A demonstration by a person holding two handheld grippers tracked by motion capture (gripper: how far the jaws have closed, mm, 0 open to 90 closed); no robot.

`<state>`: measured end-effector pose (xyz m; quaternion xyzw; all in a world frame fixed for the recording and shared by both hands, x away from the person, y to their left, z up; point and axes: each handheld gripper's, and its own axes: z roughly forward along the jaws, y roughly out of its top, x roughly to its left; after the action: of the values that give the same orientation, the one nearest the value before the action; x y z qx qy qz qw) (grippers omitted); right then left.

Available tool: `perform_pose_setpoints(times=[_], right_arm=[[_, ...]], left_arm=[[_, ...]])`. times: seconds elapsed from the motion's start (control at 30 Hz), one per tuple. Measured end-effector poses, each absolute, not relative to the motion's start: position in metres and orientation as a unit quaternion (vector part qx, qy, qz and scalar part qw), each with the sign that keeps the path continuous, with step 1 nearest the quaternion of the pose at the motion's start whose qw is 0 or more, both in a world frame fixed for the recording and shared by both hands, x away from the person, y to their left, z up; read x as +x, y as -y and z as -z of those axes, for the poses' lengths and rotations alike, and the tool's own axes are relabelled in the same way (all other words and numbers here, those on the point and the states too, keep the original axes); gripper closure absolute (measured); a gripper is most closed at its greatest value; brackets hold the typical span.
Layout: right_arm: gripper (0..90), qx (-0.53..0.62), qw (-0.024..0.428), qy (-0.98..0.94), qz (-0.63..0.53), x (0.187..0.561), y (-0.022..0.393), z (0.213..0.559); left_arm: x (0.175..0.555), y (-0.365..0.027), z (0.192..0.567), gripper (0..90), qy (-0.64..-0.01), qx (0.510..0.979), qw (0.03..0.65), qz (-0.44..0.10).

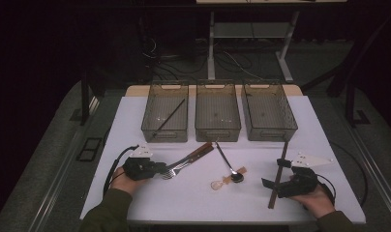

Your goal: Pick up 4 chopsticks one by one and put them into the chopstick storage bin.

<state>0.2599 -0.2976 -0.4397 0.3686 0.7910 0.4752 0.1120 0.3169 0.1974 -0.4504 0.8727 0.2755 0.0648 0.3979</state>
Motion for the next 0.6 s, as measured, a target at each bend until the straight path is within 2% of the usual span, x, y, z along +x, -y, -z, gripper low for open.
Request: perform_pose_setpoints(times=[0.6], right_arm=[[0.6, 0.370, 0.111, -0.790, -0.476, 0.2598, 0.2977, 0.4394]], left_arm=[[0.3171, -0.1971, 0.4476, 84.9, -0.275, 0.874, 0.396, -0.063]])
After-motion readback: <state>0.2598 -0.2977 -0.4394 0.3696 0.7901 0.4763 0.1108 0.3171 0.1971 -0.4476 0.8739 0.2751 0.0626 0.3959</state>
